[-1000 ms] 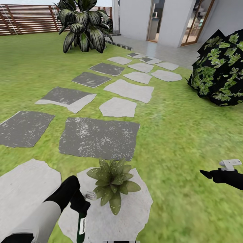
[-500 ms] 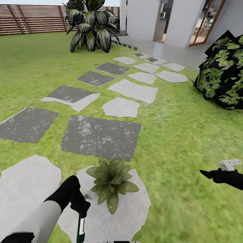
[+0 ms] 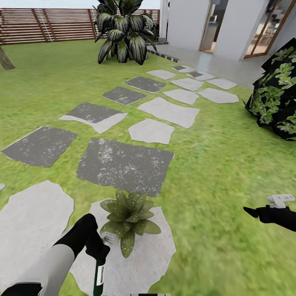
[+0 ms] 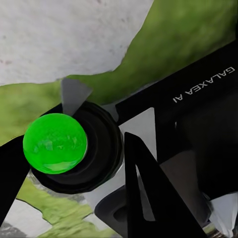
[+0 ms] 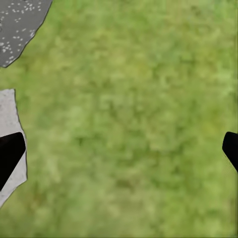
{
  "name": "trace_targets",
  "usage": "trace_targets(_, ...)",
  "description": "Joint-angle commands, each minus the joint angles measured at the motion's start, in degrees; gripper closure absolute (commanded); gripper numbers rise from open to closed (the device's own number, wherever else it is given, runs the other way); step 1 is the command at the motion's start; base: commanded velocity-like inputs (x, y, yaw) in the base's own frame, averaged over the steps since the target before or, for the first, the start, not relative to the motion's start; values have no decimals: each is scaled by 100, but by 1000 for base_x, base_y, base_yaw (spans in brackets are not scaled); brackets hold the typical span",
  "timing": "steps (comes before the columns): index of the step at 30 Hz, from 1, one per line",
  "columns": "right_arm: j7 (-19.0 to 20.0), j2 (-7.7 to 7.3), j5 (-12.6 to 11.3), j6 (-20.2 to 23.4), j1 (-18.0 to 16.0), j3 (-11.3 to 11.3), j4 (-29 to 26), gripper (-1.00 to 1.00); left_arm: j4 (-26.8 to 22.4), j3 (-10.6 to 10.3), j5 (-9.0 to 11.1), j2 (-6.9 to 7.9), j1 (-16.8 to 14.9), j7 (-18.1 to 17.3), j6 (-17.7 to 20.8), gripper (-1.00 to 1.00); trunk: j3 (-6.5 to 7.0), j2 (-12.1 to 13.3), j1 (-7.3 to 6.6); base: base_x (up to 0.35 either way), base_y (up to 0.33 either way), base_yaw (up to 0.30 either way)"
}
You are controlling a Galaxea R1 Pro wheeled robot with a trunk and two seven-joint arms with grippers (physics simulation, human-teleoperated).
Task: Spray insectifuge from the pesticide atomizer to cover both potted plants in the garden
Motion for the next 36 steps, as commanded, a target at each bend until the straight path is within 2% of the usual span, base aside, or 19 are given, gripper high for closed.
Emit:
trace_targets(1, 56, 0, 49, 19, -5, -6, -5, -100, -8, -2, -44, 0, -2, -53, 37, 100, -4, -2, -1, -34, -145, 114)
trace_targets(11, 41, 0, 47, 19, -5, -85, -9, -100, -10, 20, -32, 18, -1, -53, 37, 100, -19, -2, -1, -6, -45, 89)
trace_targets(28, 43, -5, 49, 19, -5, -91, -7, -100, -17, 31, -40, 20, -4, -53, 37, 100, -85, -2, -1, 101, -301, 220)
trace_targets(36, 57, -9, 49, 19, -5, -92, -13, -100, -17, 18, -48, 17, 2, -53, 37, 100, -97, -2, -1, 10, -100, 88)
